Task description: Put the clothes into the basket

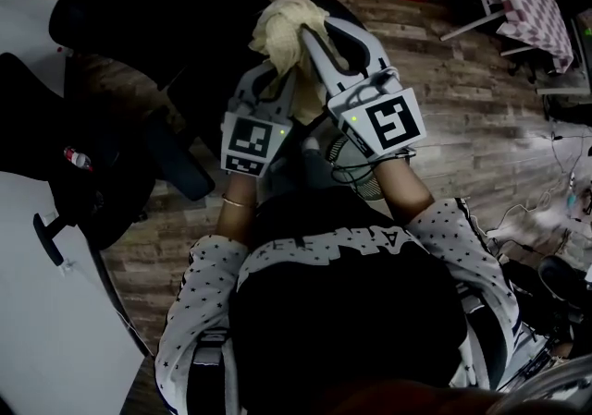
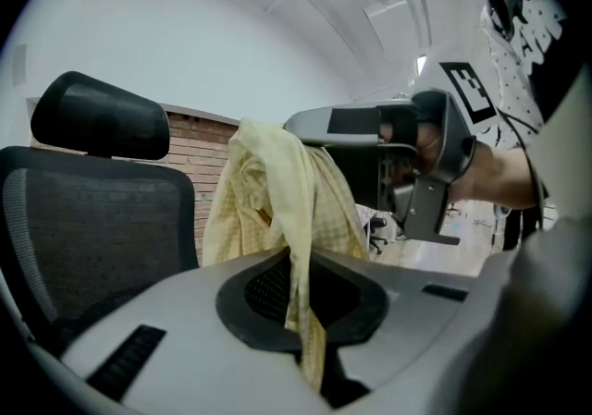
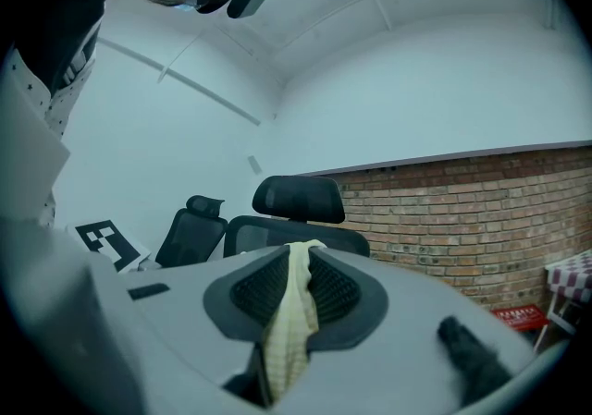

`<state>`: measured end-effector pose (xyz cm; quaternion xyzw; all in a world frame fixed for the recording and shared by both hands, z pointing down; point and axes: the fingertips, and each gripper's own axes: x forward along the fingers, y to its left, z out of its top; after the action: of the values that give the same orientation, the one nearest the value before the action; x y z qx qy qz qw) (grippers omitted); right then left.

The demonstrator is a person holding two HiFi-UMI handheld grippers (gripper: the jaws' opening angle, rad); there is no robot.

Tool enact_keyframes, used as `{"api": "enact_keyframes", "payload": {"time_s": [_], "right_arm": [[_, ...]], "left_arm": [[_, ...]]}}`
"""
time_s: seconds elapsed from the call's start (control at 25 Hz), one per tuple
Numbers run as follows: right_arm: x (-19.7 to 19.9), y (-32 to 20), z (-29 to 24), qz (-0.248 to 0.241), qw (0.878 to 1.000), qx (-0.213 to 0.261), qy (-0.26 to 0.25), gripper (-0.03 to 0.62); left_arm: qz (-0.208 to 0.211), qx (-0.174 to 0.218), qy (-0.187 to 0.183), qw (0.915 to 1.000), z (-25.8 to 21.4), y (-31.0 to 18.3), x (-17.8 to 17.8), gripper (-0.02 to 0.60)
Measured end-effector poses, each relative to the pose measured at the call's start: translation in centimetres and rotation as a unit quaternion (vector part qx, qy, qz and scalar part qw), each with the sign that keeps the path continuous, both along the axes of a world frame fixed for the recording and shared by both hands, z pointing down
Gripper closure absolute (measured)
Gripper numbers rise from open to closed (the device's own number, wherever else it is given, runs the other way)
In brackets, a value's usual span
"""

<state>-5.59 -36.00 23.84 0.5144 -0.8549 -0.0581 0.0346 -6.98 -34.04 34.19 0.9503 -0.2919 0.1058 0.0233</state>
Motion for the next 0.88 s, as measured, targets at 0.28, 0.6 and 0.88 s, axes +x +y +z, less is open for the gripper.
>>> {"api": "enact_keyframes", "payload": {"time_s": [0.28,0.6,0.88], "right_arm": [[2.1,1.6,-0.8,0.03,0.999,0.008,-0.011,0.525],[6.0,5.2,-1.6,0.058,0.998,0.018,-0.022,0.525],[11.6,10.9,-1.3,0.106,0.994,0.015,-0.036,0.525]], "left_arm": [[0.034,0.004,0.005,0.9994,-0.7,1.4,2.1,0.561],[0.064,0.014,0.025,0.9975,-2.1,4.2,5.2,0.561],[0.123,0.012,0.015,0.9923,-1.4,9.5,10.9,0.561]]}}
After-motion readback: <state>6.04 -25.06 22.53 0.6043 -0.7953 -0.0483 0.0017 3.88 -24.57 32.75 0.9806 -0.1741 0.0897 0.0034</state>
